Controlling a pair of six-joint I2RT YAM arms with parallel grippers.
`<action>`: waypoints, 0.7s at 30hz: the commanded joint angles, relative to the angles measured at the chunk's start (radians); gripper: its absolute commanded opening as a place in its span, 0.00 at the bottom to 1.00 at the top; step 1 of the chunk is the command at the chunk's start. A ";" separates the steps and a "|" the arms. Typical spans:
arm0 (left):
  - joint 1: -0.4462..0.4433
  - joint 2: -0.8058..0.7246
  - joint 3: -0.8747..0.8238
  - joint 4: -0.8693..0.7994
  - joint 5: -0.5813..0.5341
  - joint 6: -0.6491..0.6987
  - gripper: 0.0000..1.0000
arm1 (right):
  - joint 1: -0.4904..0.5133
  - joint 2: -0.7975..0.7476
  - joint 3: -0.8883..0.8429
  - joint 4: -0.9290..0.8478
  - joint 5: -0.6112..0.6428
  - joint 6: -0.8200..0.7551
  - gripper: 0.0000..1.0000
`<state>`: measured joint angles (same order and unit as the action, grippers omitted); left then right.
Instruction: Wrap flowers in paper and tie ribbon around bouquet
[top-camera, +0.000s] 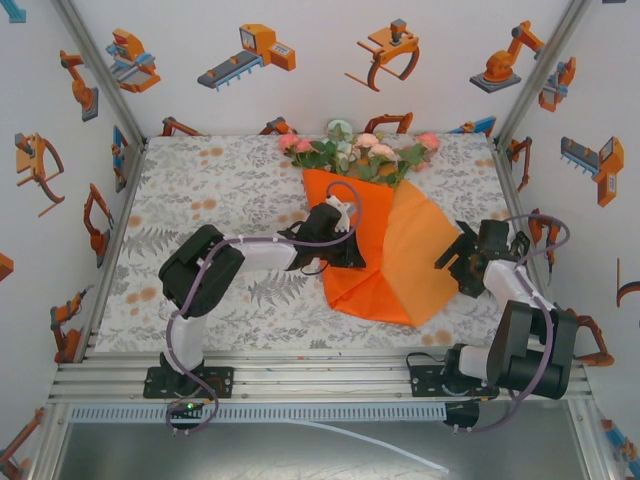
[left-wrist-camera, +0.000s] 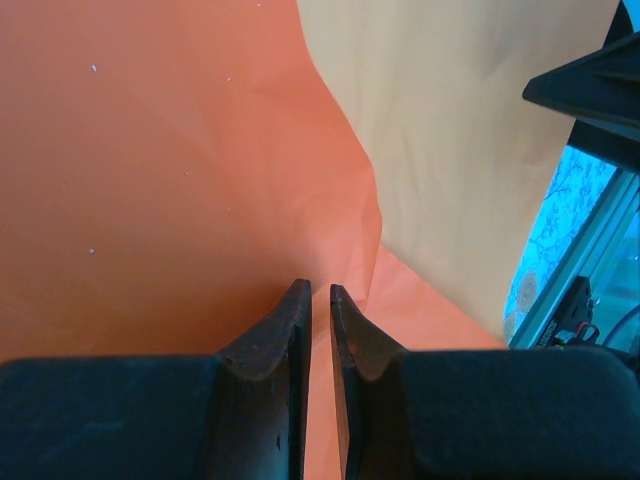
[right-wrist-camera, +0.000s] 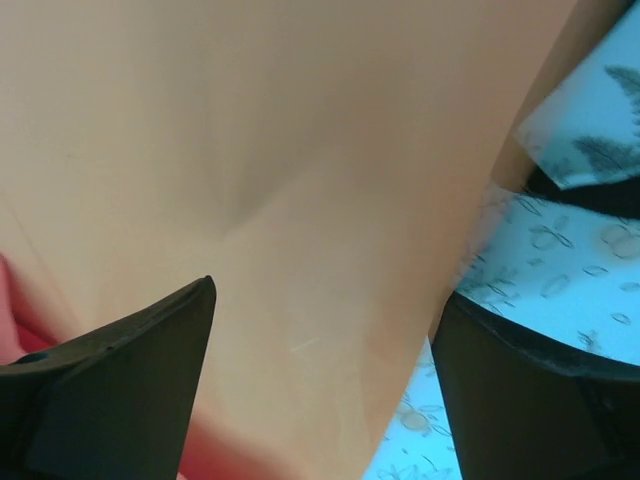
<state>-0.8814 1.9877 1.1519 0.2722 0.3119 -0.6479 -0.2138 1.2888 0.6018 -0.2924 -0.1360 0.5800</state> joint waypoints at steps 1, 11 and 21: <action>0.005 0.012 -0.008 0.025 0.018 0.000 0.19 | -0.004 0.017 -0.038 0.038 -0.159 0.032 0.71; 0.004 0.028 0.011 0.014 0.014 -0.013 0.19 | 0.006 -0.225 -0.149 0.126 -0.370 0.194 0.71; 0.013 0.048 0.017 -0.006 -0.010 -0.013 0.19 | 0.022 -0.262 -0.195 -0.015 -0.290 0.128 0.77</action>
<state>-0.8776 2.0140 1.1519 0.2749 0.3103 -0.6514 -0.2035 1.0355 0.3939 -0.2226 -0.4633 0.7330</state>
